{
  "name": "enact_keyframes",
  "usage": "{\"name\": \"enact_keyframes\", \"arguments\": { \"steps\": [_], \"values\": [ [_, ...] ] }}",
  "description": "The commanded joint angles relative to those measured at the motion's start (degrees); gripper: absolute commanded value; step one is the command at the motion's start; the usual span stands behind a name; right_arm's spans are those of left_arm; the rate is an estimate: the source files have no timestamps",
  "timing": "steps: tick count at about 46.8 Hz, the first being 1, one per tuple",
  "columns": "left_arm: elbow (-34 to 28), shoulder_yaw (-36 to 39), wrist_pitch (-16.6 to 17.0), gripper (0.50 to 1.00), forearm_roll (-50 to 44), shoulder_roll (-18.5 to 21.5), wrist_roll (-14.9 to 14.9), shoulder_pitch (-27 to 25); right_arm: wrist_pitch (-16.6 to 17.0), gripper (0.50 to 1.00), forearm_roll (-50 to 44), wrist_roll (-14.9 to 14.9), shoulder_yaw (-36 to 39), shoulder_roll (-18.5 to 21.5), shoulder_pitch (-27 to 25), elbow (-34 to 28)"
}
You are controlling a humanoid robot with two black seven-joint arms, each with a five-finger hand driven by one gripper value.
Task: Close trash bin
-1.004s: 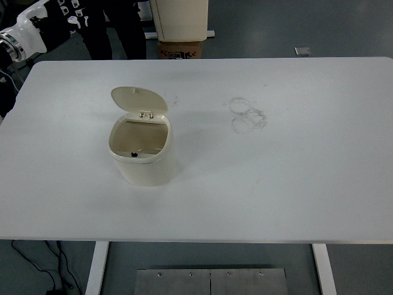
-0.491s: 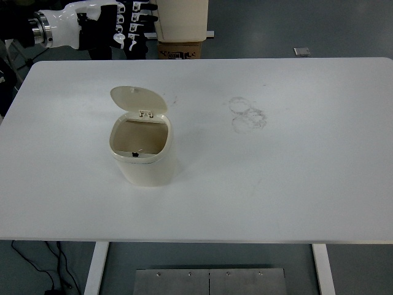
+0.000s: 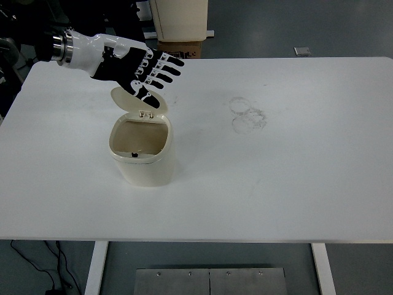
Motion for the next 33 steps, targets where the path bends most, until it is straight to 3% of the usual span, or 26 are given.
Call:
{"name": "enact_keyframes", "arguments": {
  "steps": [1, 12, 24, 33],
  "values": [
    [-1.9, 1.4, 0.0, 1.0, 0.0, -0.2, 2.9, -1.5, 0.0, 0.991, 0.0, 0.0, 0.0, 0.0, 0.0, 0.0],
    [-4.4, 5.5, 0.0, 1.0, 0.0, -0.2, 3.8, -5.2, 0.0, 0.991, 0.0, 0.0, 0.0, 0.0, 0.0, 0.0],
    [-11.2, 7.1, 0.0, 1.0, 2.6, -0.3, 4.2, -9.2, 0.0, 0.991, 0.0, 0.0, -0.1, 0.0, 0.0, 0.0],
    [-11.7, 8.4, 0.0, 1.0, 2.6, -1.1, 10.1, -9.9, 0.0, 0.991, 0.0, 0.0, -0.1, 0.0, 0.0, 0.0]
  ]
}}
